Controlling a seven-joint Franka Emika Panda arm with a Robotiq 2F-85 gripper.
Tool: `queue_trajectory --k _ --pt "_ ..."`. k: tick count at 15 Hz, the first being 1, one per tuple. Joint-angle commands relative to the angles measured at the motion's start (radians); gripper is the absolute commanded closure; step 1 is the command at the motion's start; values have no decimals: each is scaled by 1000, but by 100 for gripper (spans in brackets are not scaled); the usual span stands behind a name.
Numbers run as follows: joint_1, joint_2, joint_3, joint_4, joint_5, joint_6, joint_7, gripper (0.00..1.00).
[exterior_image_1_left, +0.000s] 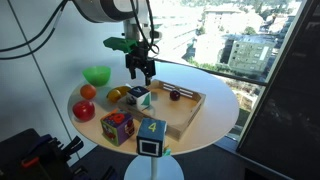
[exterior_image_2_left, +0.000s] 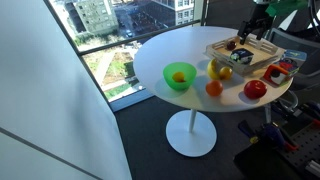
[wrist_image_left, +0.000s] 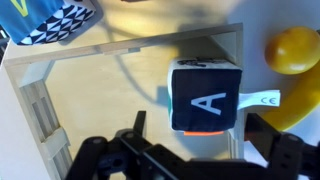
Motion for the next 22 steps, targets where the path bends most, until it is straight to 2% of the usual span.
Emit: queue_trajectory --k 1,17,22 --pt "6 -81 10 -46 8 -46 -5 0" --pt "28 -366 55 -157 -13 -386 5 0" --pt "30 -464 67 -195 -15 -418 2 0"
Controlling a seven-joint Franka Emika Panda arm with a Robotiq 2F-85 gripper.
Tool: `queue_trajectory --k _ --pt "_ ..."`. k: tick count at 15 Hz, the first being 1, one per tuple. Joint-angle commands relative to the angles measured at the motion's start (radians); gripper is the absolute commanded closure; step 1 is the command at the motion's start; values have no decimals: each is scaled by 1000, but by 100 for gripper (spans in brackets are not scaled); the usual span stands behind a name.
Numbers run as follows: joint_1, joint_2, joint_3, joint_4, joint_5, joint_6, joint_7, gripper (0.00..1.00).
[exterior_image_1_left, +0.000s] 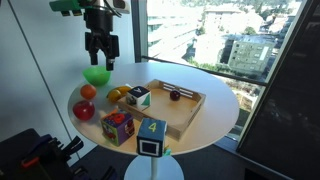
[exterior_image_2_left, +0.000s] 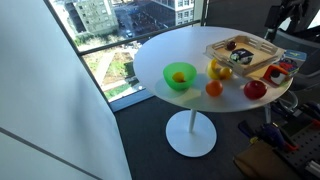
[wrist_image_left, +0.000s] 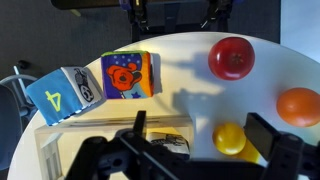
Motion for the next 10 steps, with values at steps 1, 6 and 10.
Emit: queue_trajectory --k 1,6,10 --pt "4 -96 10 -44 -14 -14 3 0" --pt "5 -154 16 -70 -6 14 3 0" --pt "4 -132 13 -52 -1 1 0 0"
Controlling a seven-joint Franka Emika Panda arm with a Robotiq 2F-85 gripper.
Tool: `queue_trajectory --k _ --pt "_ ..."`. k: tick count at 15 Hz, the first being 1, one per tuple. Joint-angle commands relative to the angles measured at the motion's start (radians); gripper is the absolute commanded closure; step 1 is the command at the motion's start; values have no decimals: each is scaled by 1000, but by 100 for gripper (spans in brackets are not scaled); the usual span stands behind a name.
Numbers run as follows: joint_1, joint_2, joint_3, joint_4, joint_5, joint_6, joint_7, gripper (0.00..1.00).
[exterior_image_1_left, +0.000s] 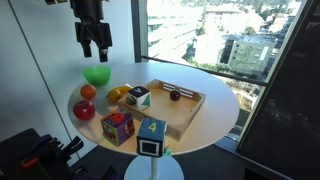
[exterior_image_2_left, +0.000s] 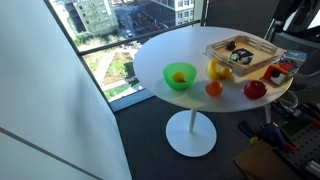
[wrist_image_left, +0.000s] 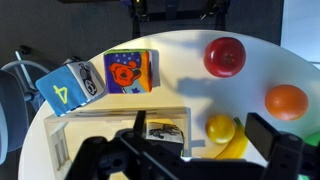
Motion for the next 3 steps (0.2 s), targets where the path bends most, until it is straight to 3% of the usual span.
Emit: queue_trajectory --k 1,3 --pt "1 0 -1 0 0 -1 0 0" --pt "1 0 -1 -2 0 1 0 0"
